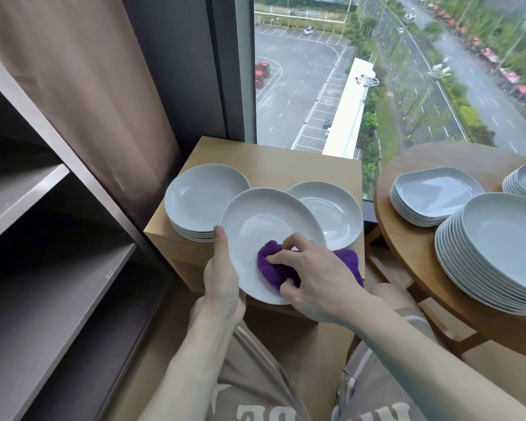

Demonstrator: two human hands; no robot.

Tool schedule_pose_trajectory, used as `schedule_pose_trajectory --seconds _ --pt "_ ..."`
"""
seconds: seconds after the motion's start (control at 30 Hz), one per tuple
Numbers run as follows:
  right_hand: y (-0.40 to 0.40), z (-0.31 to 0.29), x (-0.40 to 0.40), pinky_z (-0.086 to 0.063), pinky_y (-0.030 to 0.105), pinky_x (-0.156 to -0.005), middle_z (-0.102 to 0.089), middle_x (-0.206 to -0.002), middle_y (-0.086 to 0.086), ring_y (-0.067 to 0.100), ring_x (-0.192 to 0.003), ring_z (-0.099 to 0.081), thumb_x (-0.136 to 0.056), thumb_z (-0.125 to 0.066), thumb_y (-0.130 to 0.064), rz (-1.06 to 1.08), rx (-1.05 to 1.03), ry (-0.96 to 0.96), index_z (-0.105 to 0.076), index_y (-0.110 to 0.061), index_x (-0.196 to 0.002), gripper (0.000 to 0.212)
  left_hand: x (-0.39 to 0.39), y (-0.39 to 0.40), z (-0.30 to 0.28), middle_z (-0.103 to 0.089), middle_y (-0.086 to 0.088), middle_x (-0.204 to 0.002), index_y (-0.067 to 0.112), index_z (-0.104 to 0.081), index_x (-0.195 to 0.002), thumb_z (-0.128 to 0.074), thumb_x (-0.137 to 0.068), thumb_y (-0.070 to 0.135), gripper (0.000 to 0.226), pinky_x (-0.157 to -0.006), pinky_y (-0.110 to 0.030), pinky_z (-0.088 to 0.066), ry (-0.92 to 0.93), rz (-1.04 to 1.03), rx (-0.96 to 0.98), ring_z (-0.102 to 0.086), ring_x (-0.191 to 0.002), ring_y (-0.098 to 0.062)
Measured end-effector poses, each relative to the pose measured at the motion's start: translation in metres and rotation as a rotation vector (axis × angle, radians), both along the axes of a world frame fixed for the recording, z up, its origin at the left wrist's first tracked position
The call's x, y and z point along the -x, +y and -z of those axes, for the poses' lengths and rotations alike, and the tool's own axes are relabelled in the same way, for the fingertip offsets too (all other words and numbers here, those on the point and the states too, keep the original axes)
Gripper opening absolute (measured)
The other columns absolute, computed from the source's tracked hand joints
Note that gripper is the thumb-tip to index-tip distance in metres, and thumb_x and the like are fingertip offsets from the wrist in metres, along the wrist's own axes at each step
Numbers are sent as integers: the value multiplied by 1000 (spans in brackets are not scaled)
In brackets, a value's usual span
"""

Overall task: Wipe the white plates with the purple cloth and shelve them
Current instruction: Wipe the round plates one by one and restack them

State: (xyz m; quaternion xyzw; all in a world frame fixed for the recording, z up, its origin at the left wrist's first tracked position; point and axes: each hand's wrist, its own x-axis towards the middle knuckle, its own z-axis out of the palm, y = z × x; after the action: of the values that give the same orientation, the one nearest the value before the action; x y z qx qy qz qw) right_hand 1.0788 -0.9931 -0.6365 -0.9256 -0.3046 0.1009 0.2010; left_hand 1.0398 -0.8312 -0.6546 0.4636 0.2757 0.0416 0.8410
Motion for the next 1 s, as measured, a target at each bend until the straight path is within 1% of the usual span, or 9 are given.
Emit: schedule_pose_trajectory --seconds 0.17,0.3,0.43,0.57,0.7,0.8,0.87,0.93,1.0 --pt "-10 2 -29 -50 38 -91 -50 -119 0 25 -106 -56 -94 -54 -27 265 -22 10 -65 -25 -130 38 1 -3 -4 -77 3 -121 31 -67 -128 -44 -83 72 65 -108 -52 -52 -45 68 -101 -72 -115 -22" --pt "2 -3 -43 -50 39 -90 -49 -119 4 28 -103 -54 -96 -53 -26 315 -58 -8 -62 -17 -128 34 0 -12 -6 -75 -1 -125 28 -63 -135 -41 -84 72 71 -107 -50 -52 -21 159 -86 -71 -116 -23" --pt "29 -18 -38 -48 40 -97 -52 -129 6 28 -114 -54 -95 -53 -28 194 -103 -3 -57 -20 -134 40 -3 -15 0 -72 -5 -131 27 -63 -139 -36 -92 73 71 -110 -48 -50 2 178 -79 -67 -124 -24" --pt "51 -26 -7 -49 40 -86 -52 -111 6 27 -93 -57 -94 -54 -26 -26 -95 42 -64 -19 -124 33 -7 -3 4 -72 -14 -128 16 -68 -133 -36 -96 75 76 -109 -52 -51 84 48 20 -70 -118 -31" --pt "49 -31 8 -51 42 -82 -47 -107 3 25 -89 -54 -93 -52 -26 -88 -11 81 -66 -19 -119 31 -8 6 2 -74 -16 -123 9 -69 -127 -41 -98 73 76 -106 -55 -52 161 -45 97 -72 -113 -36" --pt "38 -33 11 -52 44 -81 -46 -105 1 24 -92 -53 -93 -50 -28 -82 78 97 -67 -20 -115 30 -9 8 3 -71 -15 -130 20 -64 -138 -45 -88 78 79 -110 -59 -48 126 -39 106 -68 -120 -38" --pt "28 -31 10 -53 44 -85 -48 -109 1 24 -97 -54 -93 -50 -28 -45 122 102 -67 -21 -119 32 -10 12 6 -72 -12 -130 28 -63 -138 -45 -82 81 79 -106 -61 -51 115 -42 56 -69 -119 -37" --pt "17 -29 3 -54 42 -87 -49 -112 0 24 -99 -56 -93 -51 -28 31 139 100 -67 -19 -120 33 -10 14 5 -73 -6 -128 34 -63 -136 -44 -86 81 72 -102 -60 -54 83 -51 -20 -70 -117 -33" --pt "6 -23 -8 -55 40 -86 -51 -114 0 24 -97 -58 -95 -52 -28 125 148 98 -69 -17 -119 31 -9 14 2 -75 0 -124 35 -64 -135 -41 -96 75 60 -98 -52 -58 59 -71 -76 -72 -114 -27"
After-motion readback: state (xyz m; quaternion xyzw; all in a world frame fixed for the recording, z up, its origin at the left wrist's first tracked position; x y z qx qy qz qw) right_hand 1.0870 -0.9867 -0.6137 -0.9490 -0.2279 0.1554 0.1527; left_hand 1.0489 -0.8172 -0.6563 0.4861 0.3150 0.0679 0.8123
